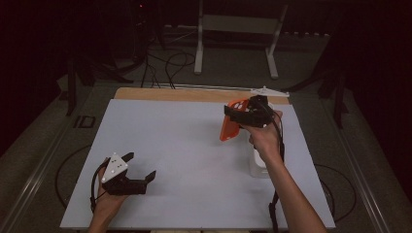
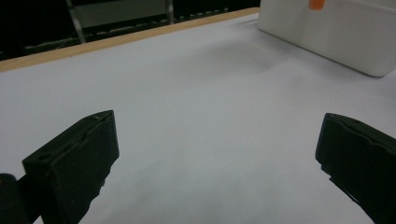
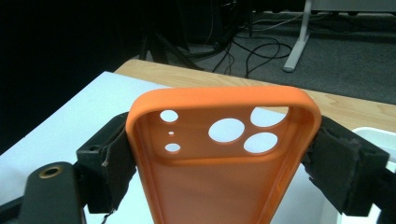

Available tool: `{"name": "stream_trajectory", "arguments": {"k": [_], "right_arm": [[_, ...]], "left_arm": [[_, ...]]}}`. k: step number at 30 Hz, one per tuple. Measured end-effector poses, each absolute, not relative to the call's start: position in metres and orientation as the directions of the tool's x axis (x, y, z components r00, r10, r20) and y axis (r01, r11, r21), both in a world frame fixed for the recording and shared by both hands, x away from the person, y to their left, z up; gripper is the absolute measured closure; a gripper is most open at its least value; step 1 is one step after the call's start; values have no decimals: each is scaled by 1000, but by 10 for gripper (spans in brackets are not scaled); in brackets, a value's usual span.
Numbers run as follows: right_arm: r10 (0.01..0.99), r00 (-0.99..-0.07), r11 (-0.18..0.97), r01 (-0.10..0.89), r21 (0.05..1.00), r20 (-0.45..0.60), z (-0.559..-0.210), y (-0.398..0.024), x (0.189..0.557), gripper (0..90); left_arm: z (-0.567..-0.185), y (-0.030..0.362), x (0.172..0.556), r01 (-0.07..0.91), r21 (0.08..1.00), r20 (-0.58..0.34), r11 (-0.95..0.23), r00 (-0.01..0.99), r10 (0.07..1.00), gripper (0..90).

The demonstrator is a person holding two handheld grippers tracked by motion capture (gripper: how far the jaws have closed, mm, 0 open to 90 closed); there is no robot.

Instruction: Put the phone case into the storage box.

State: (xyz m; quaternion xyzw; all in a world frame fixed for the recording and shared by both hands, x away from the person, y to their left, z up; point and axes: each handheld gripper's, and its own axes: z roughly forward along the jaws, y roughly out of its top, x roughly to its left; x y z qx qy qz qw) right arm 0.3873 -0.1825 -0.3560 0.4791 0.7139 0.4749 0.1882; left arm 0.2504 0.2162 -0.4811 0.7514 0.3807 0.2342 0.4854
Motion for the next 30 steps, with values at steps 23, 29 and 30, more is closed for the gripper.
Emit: {"name": "stream_trajectory", "arguments": {"k": [23, 29, 30], "right_arm": [[883, -441, 94, 498, 862, 158, -348, -187, 396, 163], [892, -421, 77, 498, 864, 164, -349, -192, 399, 163], [894, -416, 73, 498, 864, 165, -349, -193, 400, 162]], "left_arm": [[-483, 217, 251, 352, 905, -19, -239, 593, 805, 3], [-483, 217, 251, 354, 904, -19, -240, 593, 805, 3], [-483, 216, 251, 353, 904, -18, -240, 593, 805, 3]]}}
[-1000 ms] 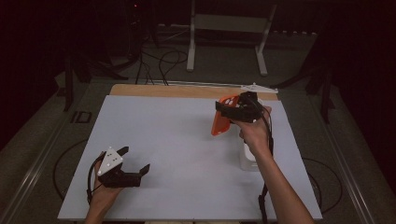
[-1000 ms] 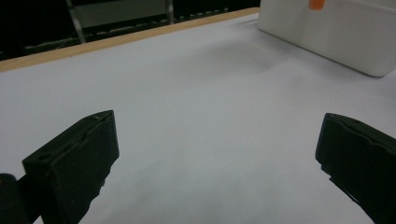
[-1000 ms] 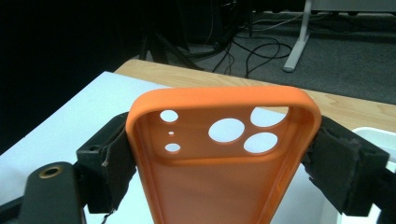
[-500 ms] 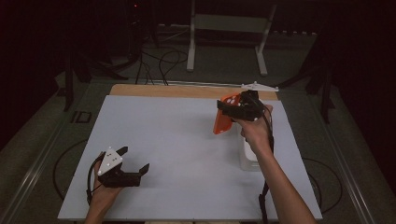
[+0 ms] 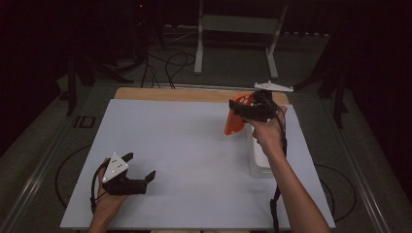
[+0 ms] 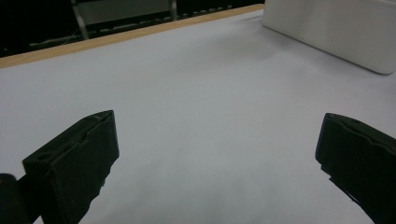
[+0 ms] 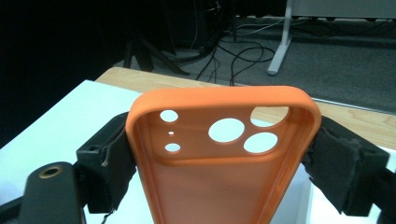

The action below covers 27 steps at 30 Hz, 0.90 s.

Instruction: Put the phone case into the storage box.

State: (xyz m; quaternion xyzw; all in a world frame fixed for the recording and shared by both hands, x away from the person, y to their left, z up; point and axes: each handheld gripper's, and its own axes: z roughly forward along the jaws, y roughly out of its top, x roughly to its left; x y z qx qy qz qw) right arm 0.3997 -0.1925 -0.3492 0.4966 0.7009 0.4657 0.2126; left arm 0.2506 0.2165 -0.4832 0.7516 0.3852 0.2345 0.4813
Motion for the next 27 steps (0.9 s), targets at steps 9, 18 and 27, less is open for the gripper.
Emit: {"name": "stream_trajectory", "arguments": {"k": [9, 18, 27], "right_arm": [[908, -390, 65, 490, 869, 152, -350, -199, 404, 163], [921, -364, 62, 484, 873, 137, -347, -205, 406, 163], [936, -335, 69, 480, 875, 110, -345, -208, 410, 163]], "left_arm": [[-483, 216, 250, 352, 904, -14, -244, 594, 804, 3], [-484, 215, 250, 353, 902, -14, -248, 597, 802, 3], [-484, 214, 250, 353, 901, -11, -252, 600, 800, 3]]}}
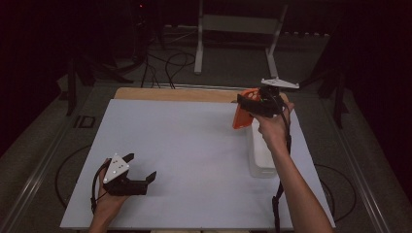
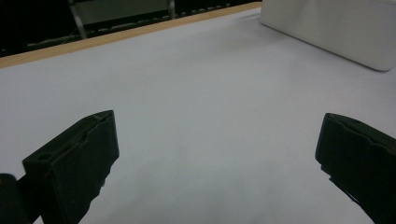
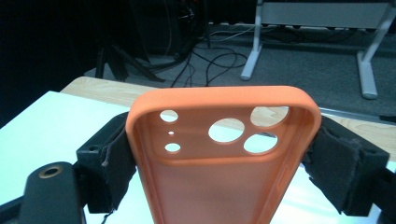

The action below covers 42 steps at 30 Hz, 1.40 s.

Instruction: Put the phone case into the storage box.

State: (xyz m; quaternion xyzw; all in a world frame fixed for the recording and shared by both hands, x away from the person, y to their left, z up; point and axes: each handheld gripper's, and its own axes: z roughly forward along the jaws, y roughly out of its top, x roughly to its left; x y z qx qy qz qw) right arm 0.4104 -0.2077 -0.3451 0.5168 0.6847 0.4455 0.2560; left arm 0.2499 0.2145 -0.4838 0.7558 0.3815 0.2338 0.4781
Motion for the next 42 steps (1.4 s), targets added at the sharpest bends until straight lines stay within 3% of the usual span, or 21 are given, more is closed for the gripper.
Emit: {"name": "stream_trajectory", "arguments": {"k": [42], "right_arm": [[967, -240, 45, 481, 876, 82, -346, -227, 420, 162]], "left_arm": [[-485, 213, 249, 353, 899, -10, -257, 605, 796, 3]]}}
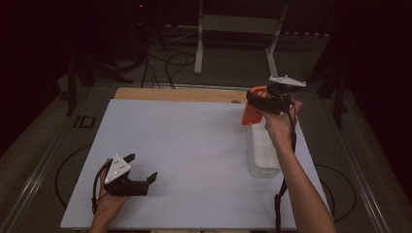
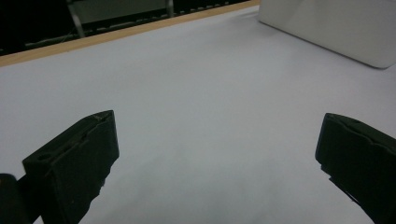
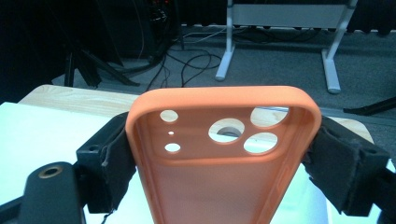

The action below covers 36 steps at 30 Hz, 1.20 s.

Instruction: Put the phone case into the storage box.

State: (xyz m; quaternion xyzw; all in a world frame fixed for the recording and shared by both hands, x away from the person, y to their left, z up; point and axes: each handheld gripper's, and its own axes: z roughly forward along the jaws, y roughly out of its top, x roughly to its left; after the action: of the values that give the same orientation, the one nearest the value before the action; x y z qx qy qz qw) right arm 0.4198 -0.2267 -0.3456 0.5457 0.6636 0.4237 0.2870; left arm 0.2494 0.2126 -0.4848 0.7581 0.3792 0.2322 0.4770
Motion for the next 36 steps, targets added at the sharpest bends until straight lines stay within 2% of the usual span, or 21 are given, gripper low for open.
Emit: {"name": "stream_trajectory", "arguments": {"k": [36], "right_arm": [[986, -147, 1, 479, 878, 79, -347, -241, 429, 162]], "left_arm": [[-484, 214, 249, 349, 902, -10, -252, 602, 799, 3]]}}
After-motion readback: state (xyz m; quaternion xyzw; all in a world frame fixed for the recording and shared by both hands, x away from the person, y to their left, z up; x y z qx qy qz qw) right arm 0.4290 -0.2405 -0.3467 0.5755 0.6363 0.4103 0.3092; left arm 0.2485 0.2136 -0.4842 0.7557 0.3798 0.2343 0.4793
